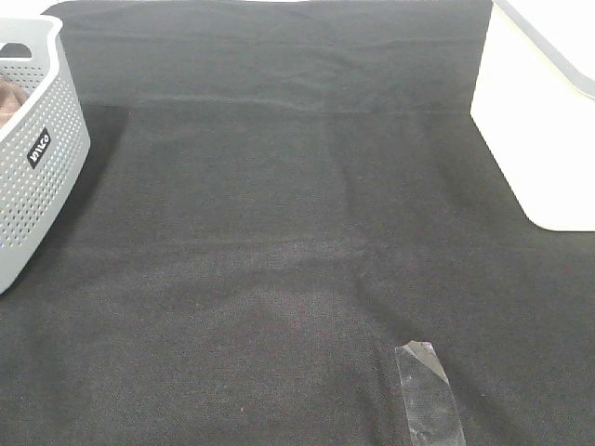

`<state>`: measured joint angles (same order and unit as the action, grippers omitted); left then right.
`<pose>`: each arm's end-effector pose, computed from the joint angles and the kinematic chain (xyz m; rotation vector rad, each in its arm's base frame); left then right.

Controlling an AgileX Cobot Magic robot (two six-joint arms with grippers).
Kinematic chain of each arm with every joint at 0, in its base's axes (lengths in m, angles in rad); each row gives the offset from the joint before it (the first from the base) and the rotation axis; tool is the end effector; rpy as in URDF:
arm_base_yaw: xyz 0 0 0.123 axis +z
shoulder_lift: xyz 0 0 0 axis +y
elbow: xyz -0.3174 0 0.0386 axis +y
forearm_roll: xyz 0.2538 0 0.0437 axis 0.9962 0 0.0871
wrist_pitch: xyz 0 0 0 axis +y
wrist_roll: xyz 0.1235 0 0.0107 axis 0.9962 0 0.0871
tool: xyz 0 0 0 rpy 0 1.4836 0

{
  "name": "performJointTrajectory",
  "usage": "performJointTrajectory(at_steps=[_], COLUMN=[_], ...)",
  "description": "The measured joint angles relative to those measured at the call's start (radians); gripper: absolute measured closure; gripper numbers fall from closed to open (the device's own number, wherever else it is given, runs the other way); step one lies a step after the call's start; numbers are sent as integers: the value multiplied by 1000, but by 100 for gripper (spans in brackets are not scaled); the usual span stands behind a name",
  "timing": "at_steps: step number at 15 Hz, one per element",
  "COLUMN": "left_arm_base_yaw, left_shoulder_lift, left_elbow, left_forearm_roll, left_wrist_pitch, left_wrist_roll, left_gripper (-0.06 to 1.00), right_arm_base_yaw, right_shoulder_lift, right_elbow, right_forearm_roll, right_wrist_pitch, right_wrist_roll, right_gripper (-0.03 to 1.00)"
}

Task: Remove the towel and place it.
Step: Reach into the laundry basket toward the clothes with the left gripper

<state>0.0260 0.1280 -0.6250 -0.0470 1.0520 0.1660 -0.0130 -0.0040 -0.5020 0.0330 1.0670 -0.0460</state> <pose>0.0030 -0.0050 0.3053 0.1444 2.0332 0.0642 -0.0065 0.0037 0.2650 -0.0355 2.0438 0.0026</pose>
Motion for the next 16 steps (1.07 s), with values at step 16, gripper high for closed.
performJointTrajectory(at_steps=[16], left_arm_base_yaw=[0], left_shoulder_lift=[1204], left_elbow=[-806], left_forearm_roll=[275], left_wrist_pitch=[159], left_wrist_roll=[641], left_gripper=[-3], right_arm_base_yaw=[0], right_shoulder_lift=[0], right_elbow=[0], right_forearm_roll=[0], right_wrist_pitch=[0], right_wrist_roll=[0], right_gripper=[31])
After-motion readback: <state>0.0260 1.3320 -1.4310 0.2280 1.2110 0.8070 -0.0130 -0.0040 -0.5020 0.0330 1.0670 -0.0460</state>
